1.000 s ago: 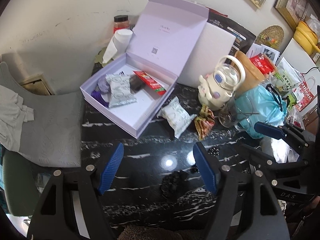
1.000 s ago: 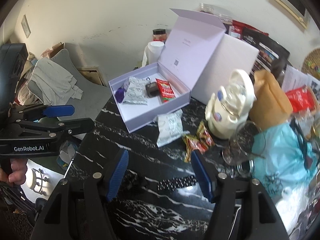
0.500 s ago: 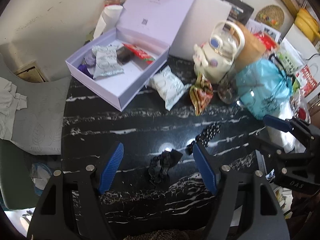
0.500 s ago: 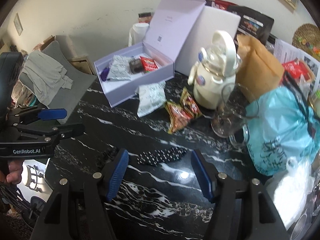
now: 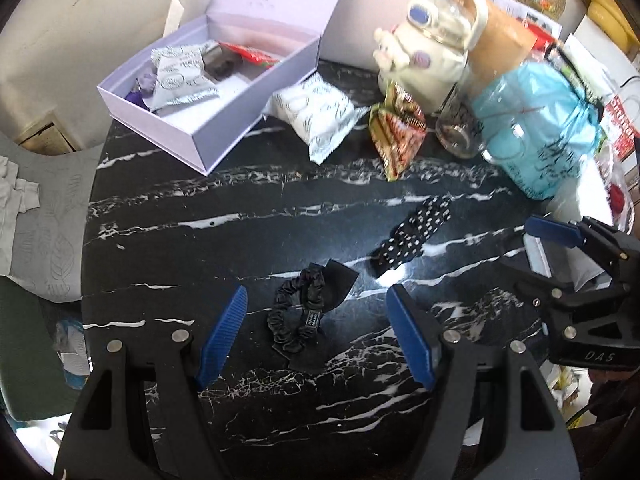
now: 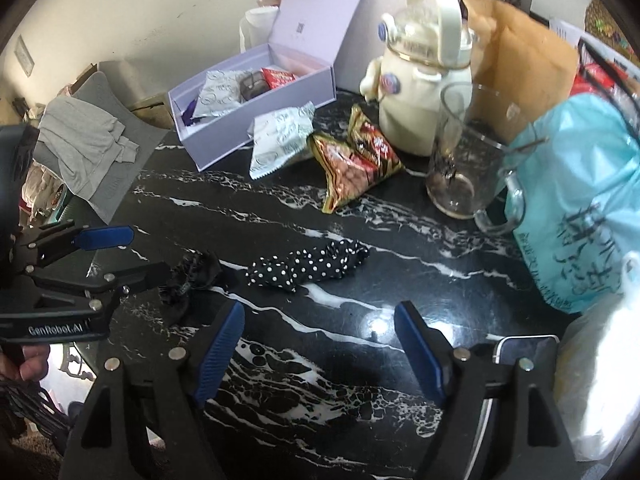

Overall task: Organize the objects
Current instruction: 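Lower both tools toward the black scrunchie and polka-dot scrunchie on the table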

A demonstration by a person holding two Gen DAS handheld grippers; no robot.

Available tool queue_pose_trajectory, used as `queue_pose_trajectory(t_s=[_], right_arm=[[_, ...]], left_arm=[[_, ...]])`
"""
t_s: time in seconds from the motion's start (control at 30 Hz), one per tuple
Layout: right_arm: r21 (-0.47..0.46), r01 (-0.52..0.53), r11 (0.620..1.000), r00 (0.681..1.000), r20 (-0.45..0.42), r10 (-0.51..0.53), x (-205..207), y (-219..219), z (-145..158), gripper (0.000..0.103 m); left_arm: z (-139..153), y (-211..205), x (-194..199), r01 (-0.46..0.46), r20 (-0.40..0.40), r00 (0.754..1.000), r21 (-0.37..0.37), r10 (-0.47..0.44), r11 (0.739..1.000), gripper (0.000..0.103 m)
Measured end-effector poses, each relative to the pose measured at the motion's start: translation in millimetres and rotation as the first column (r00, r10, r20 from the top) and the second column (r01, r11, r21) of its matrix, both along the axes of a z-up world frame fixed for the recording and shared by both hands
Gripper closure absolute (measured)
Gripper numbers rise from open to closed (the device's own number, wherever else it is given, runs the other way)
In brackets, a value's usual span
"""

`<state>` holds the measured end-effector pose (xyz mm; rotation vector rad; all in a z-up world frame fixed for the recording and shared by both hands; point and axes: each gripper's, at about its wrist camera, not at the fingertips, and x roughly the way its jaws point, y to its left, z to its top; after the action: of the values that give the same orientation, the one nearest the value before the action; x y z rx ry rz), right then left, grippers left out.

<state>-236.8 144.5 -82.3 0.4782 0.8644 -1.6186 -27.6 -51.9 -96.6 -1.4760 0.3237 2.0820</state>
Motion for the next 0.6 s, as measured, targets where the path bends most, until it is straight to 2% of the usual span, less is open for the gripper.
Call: queue_pose_trajectory(t_s=[0.17,0.43,0.57,0.6], right_arm=[[0.015,0.018,1.0,0.998,0.059,-0.019,-10,-17,-11,0.025],[0.066,0.016,0.998,0.992,0.124,-0.024,-13,-53,-30,0.025],[0.09,0.031,0.995,0.991,0.126,-0.042,-15,-70,-35,0.025],[0.092,0.036,0.995,0.991,0.124,-0.048,-15,-73,-35,0.025]], left_arm=[[-25,1,-3,-0.005,0.006,1.0,-0.037,0.005,0.999,0.032],[-64,-4,-14,-0.047,0.072,0.996,-0.066,0.051,0.997,0.032],[-75,-9,-19,-0.078,0.085,0.993,-0.066,0.083,0.995,0.032],[-75,-9,-18,-0.075,0.066,0.995,-0.07,0.08,0.995,0.032]])
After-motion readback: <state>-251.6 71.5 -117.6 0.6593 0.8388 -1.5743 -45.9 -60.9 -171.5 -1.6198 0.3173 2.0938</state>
